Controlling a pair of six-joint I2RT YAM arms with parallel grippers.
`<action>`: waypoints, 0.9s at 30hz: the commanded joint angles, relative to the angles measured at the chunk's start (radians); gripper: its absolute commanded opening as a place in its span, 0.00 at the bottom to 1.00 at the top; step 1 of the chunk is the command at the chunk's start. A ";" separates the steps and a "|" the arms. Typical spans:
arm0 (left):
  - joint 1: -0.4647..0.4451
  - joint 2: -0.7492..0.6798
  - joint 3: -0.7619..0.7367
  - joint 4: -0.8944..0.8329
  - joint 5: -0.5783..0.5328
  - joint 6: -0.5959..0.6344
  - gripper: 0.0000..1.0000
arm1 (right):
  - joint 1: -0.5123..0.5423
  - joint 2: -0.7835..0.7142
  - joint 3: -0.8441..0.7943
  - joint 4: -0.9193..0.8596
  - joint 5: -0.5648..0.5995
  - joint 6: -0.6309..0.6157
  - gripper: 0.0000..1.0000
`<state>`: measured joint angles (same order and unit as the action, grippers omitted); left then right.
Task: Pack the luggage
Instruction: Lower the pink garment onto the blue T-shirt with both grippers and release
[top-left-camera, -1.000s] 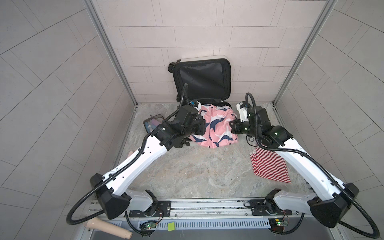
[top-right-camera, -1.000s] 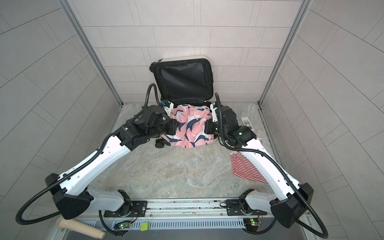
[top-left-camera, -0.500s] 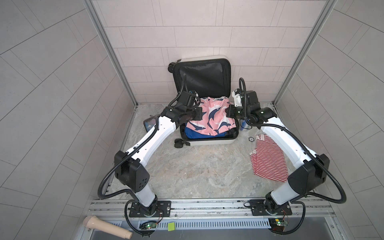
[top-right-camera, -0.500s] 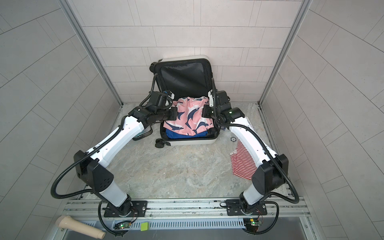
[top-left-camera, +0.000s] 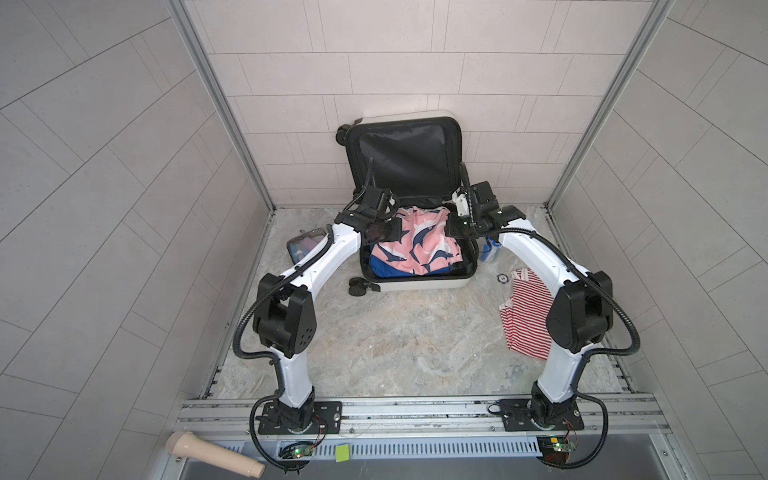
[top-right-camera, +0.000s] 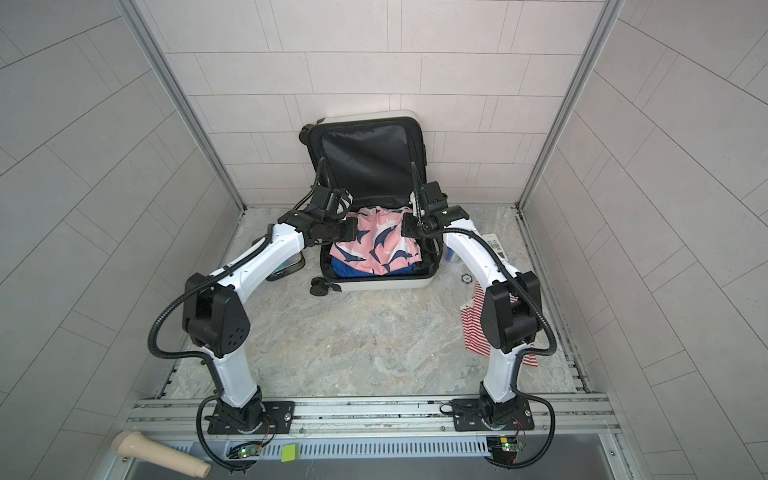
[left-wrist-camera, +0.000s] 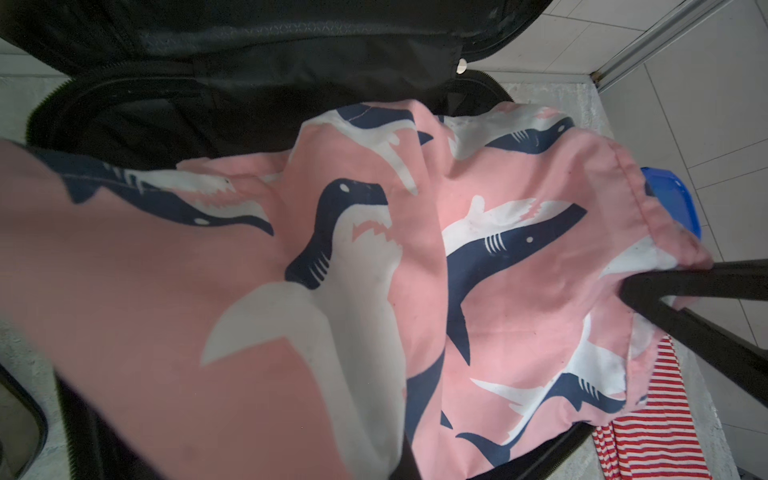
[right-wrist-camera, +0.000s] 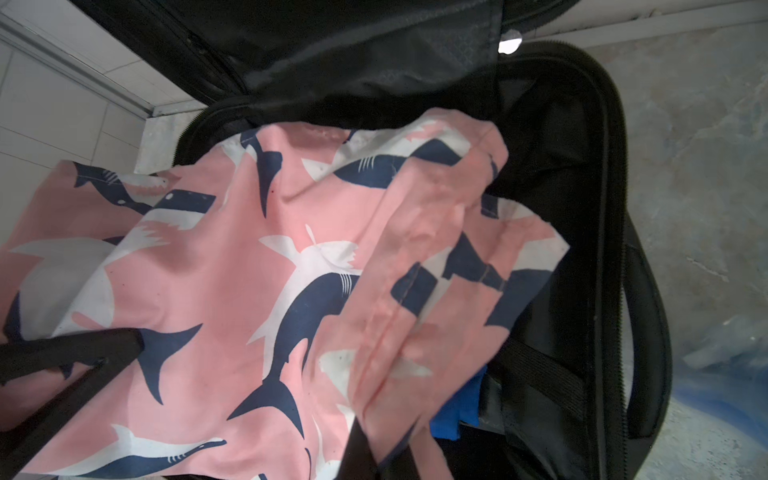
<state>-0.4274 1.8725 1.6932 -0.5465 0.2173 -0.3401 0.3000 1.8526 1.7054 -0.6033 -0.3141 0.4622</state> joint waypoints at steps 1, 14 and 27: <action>0.019 0.022 -0.026 0.043 0.011 0.018 0.00 | -0.015 0.026 0.018 -0.010 -0.002 -0.024 0.00; 0.063 0.154 -0.038 0.006 0.008 0.001 0.00 | -0.038 0.160 0.066 -0.046 0.014 -0.059 0.00; 0.062 0.180 -0.023 -0.063 -0.090 0.016 0.17 | -0.021 0.211 0.137 -0.113 0.107 -0.070 0.21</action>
<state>-0.3664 2.0579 1.6512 -0.5594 0.1646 -0.3405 0.2726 2.0644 1.8233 -0.6899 -0.2440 0.3973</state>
